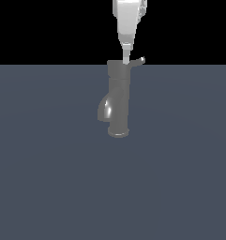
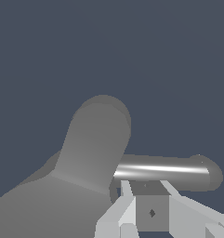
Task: Turn on the faucet by rotating a designated handle.
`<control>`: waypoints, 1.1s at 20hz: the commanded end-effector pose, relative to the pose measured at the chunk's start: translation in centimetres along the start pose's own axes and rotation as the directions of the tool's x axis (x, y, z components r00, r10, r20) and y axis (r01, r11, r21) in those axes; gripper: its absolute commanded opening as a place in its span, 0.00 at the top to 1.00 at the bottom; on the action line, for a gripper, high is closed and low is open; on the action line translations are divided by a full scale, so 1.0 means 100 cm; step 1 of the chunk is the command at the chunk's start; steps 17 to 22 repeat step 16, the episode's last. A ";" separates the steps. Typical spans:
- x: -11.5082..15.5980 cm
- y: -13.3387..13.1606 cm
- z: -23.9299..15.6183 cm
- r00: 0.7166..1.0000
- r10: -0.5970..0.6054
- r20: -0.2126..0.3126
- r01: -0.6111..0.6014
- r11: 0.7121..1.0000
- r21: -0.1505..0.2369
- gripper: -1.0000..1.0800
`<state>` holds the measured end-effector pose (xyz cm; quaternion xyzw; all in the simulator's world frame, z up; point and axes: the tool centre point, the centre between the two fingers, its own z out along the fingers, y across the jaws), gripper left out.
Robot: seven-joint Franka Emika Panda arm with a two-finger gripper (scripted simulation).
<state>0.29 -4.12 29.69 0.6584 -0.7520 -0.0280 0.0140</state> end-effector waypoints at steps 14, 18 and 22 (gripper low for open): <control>0.057 -0.055 -0.004 0.997 0.080 -0.010 -0.079 0.995 0.061 1.00; 0.059 -0.057 -0.004 0.997 0.082 -0.010 -0.082 0.995 0.061 1.00; 0.059 -0.057 -0.004 0.997 0.082 -0.010 -0.082 0.995 0.061 1.00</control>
